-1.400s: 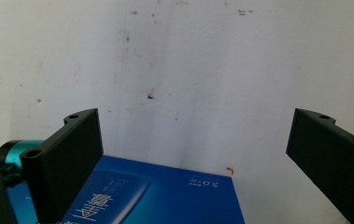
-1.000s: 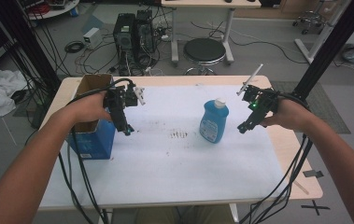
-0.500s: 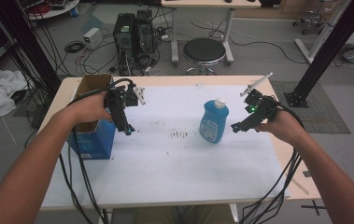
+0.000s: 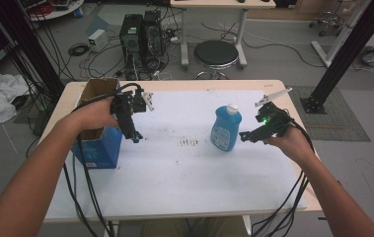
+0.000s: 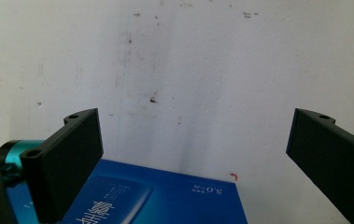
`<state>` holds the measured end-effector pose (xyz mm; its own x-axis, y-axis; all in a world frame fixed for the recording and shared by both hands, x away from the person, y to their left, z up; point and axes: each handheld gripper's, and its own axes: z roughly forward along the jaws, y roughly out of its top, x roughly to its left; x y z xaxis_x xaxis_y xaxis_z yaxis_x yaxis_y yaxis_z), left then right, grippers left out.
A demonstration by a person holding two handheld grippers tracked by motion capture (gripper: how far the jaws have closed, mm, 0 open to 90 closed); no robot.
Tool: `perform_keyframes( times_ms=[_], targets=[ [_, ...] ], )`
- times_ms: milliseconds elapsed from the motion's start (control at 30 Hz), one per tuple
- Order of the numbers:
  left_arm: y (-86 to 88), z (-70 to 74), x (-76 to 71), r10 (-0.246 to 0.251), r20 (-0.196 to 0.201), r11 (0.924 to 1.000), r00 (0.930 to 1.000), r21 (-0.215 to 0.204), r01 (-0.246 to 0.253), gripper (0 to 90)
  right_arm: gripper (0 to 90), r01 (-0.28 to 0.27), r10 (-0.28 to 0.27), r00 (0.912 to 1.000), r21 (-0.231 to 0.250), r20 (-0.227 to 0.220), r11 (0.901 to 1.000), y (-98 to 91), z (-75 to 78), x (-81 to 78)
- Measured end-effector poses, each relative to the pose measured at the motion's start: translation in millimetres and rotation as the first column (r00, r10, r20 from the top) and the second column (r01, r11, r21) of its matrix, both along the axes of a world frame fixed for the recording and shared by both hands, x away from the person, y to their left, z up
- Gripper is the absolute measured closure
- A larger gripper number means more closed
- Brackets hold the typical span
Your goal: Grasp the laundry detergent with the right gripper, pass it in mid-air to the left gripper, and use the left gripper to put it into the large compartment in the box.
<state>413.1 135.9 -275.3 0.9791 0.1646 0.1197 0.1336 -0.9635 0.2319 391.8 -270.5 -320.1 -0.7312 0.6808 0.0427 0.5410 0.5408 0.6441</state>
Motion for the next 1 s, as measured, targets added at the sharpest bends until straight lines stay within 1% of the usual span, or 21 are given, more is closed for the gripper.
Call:
perform_keyframes(
  times_ms=[33,67,100,133,200,233,333,433,667,800,1000],
  targets=[
    [0.0,0.0,0.0,0.000,0.000,1.0000,1.0000,0.000,0.000,3.7,1.6,0.000,0.000,1.0000,0.000,0.000,1.0000,0.0,0.0,0.0],
    [0.0,0.2,-0.2,0.004,-0.001,1.0000,1.0000,-0.001,-0.004,3.7,1.6,0.008,-0.008,1.0000,0.011,0.003,0.9999,-0.5,-1.8,-1.0],
    [0.0,-0.1,-0.1,0.003,0.000,1.0000,1.0000,-0.003,-0.003,3.7,1.6,0.019,-0.019,0.9997,0.036,0.014,0.9992,-2.1,-5.8,-2.5],
    [0.0,-0.1,0.0,0.002,-0.001,1.0000,1.0000,-0.001,-0.002,3.7,1.6,0.028,-0.030,0.9993,0.072,0.024,0.9970,-4.0,-10.1,-4.0],
    [-0.1,-1.0,0.1,0.002,-0.001,1.0000,1.0000,0.000,-0.002,3.7,1.7,0.034,-0.038,0.9987,0.105,0.034,0.9939,-5.6,-14.3,-5.7],
    [-0.3,-1.2,0.2,-0.001,-0.001,1.0000,1.0000,-0.001,0.001,3.7,1.7,0.036,-0.041,0.9984,0.112,0.039,0.9931,-5.9,-16.4,-6.5],
    [-1.1,-1.4,0.8,-0.007,0.000,1.0000,1.0000,-0.002,0.007,3.7,1.7,0.038,-0.044,0.9979,0.128,0.047,0.9910,-6.3,-21.8,-8.1],
    [-1.9,-1.5,0.3,-0.003,-0.002,1.0000,1.0000,-0.002,0.003,3.7,1.6,0.036,-0.044,0.9975,0.140,0.056,0.9895,-6.1,-24.5,-9.0],
    [-3.2,-4.8,0.3,-0.008,-0.003,1.0000,1.0000,-0.002,0.008,3.7,1.6,0.043,-0.054,0.9956,0.146,0.076,0.9883,-4.2,-32.9,-10.9],
    [-5.0,-7.2,0.1,-0.013,-0.003,0.9999,0.9999,0.003,0.013,3.7,1.7,0.048,-0.063,0.9937,0.159,0.093,0.9861,-0.6,-38.3,-10.8],
    [-5.8,-7.6,0.3,-0.016,-0.003,0.9999,0.9999,0.003,0.016,3.7,1.6,0.050,-0.069,0.9922,0.176,0.104,0.9831,6.6,-43.9,-9.3]
  ],
)
